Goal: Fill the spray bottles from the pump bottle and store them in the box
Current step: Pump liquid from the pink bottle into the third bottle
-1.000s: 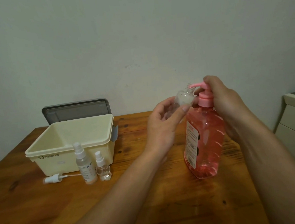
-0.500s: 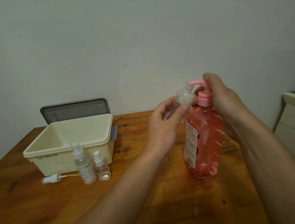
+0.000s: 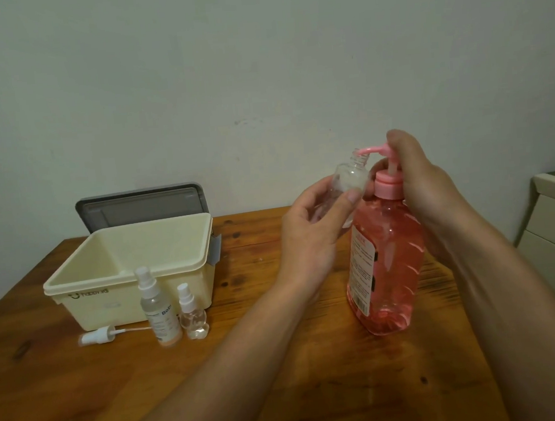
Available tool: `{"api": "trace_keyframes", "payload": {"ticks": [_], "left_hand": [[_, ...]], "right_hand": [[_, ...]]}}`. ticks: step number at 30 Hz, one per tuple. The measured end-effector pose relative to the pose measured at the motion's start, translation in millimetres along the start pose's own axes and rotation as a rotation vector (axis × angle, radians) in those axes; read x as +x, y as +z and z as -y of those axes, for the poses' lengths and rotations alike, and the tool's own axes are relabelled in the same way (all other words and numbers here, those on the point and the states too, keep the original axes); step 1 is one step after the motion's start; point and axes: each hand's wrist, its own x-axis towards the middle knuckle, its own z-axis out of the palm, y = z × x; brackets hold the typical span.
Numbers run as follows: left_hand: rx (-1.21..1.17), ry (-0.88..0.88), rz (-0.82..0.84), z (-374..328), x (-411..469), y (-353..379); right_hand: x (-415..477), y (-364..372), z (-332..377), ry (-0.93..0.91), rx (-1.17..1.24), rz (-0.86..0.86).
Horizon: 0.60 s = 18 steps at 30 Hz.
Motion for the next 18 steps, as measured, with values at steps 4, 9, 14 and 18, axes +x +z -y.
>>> {"api": "trace_keyframes", "payload": {"ticks": [4,9,14,18], "left_hand": [[0.011,0.012,0.017,2.6,-1.0,-0.9],[0.111,0.049,0.053,10.5,-1.1,-7.5],[0.131,0.064,0.060,10.3,1.6,-7.2],[0.145,0.081,0.049,9.2,2.8,-7.2]], "right_hand": [[-1.3,-0.4,1.5,-0.015,0.018,0.009],[-4.4,1.3,3.5,0.001,0.043,-0.003],[-1.6,1.7,1.3,-0.008,0.030,-0.010],[-2.3,0.3,2.6,-0.018,0.038,0.005]]}}
